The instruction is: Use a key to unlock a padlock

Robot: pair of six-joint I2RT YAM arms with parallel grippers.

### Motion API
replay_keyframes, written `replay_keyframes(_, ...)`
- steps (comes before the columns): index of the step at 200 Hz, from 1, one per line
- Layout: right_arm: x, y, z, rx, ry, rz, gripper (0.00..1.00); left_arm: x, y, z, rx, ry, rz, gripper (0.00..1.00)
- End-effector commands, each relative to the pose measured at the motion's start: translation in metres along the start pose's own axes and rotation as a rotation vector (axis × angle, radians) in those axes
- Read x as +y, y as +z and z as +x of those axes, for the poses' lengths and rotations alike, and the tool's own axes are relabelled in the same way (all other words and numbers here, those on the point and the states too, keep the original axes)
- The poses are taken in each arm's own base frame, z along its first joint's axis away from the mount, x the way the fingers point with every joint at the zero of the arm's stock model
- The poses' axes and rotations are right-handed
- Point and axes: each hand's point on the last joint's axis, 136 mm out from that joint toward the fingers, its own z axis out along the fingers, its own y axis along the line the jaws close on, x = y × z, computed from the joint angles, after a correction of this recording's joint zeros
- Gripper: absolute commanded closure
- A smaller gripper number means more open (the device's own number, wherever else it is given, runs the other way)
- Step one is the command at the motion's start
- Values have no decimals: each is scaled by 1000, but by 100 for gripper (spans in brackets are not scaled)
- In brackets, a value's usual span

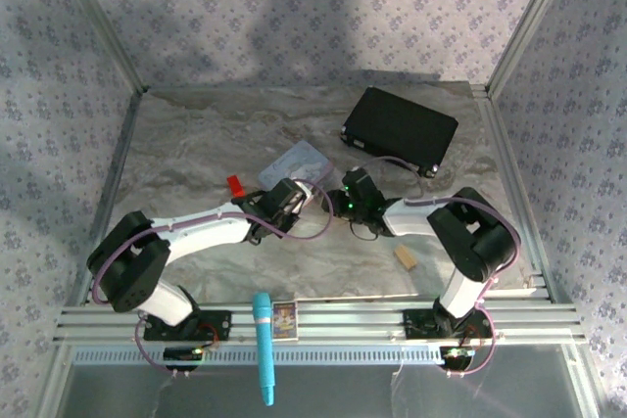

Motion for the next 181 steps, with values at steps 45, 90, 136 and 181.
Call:
replay_keyframes(45, -35, -13, 32, 181, -36, 198, 61, 8, -8, -10, -13, -46, -24, 46)
replay_keyframes(90, -74, -30, 56, 360, -85, 374, 58, 14, -8, -12, -26, -96, -61, 41)
replay_keyframes(136, -97, -44, 53, 424, -184, 565, 54, 36, -11, -11, -13, -171, -190, 23)
replay_keyframes(181, -108, -54, 45, 434, -233, 691, 48, 48, -15, -14, -47, -298, -249, 4)
